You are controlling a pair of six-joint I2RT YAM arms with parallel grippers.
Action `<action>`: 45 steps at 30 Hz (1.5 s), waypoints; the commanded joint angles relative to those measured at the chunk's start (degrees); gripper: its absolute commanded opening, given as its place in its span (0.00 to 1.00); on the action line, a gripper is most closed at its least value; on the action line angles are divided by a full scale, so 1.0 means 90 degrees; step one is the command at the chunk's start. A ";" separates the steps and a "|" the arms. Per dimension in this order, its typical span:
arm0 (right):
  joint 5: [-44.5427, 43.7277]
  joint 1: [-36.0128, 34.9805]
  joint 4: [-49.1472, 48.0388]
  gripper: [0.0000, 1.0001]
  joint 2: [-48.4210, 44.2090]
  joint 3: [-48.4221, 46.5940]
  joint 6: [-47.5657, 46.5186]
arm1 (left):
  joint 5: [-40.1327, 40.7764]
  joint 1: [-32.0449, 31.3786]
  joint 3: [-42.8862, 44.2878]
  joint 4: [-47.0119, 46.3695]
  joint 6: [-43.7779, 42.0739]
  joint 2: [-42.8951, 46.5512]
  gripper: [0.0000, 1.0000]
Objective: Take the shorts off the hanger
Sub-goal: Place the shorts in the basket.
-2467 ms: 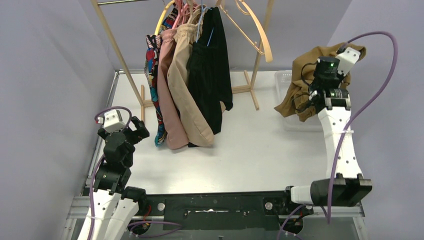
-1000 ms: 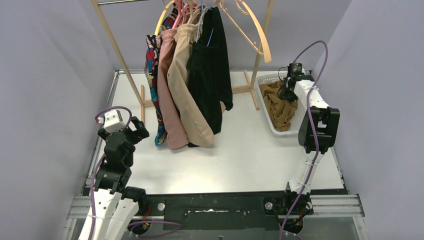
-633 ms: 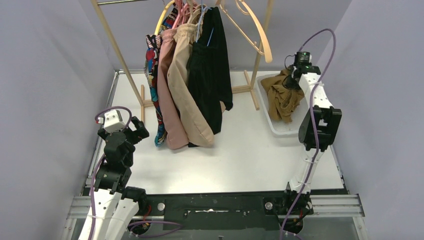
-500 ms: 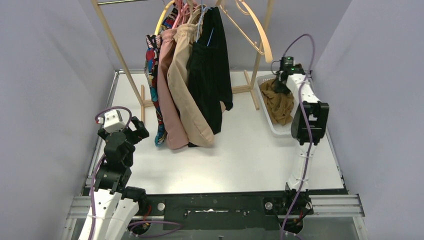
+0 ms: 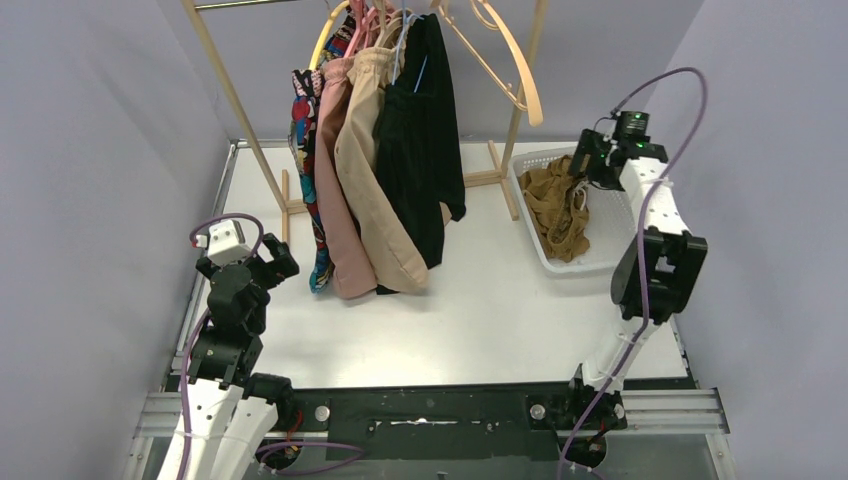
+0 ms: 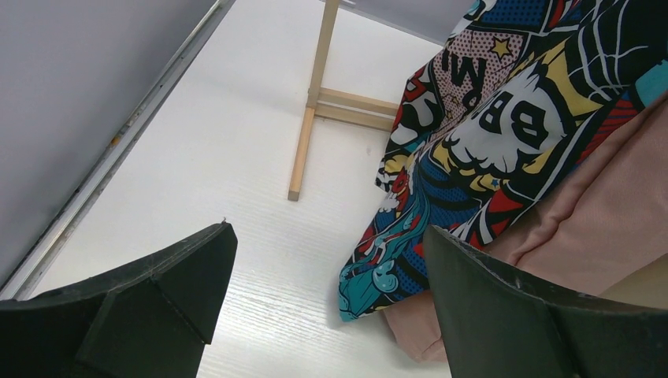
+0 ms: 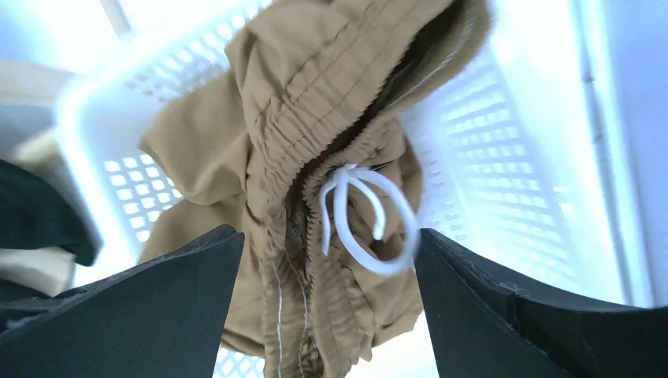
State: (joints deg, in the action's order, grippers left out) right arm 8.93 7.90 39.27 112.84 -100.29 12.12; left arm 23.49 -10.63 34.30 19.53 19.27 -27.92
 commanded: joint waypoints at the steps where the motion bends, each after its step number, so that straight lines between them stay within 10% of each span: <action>1: 0.0527 0.0069 -0.0439 0.81 -0.0799 0.0203 0.0276 | -0.0158 0.0061 0.0083 -0.0308 0.0044 0.0052 0.90; 10: 0.0857 0.0025 -0.1123 0.26 0.0136 0.0551 0.0709 | -0.0129 0.0059 0.0091 -0.0320 0.0028 -0.0023 0.90; 17: 0.0529 -0.0233 -0.0788 0.31 0.1135 0.0539 0.0492 | -0.0046 0.0073 0.0071 -0.0318 0.0003 0.0025 0.90; 28: 0.0322 -0.0140 -0.1104 0.67 -0.1227 0.1335 0.0488 | -0.0019 0.0088 0.0051 -0.0408 -0.0061 0.0018 0.90; 40: 0.0046 -0.0126 -0.3633 0.99 -0.4654 0.5037 0.2225 | -0.0063 0.0153 0.0040 -0.0466 -0.0112 -0.0088 0.90; 45: 0.0822 -0.0047 -0.5606 0.98 -0.6131 0.7261 0.2778 | -0.0023 0.0176 0.0049 -0.0434 -0.0119 -0.0090 0.91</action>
State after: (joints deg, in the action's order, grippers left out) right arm 12.53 6.87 7.64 65.80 -45.32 30.37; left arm 23.22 -9.56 34.06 19.20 18.98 -28.84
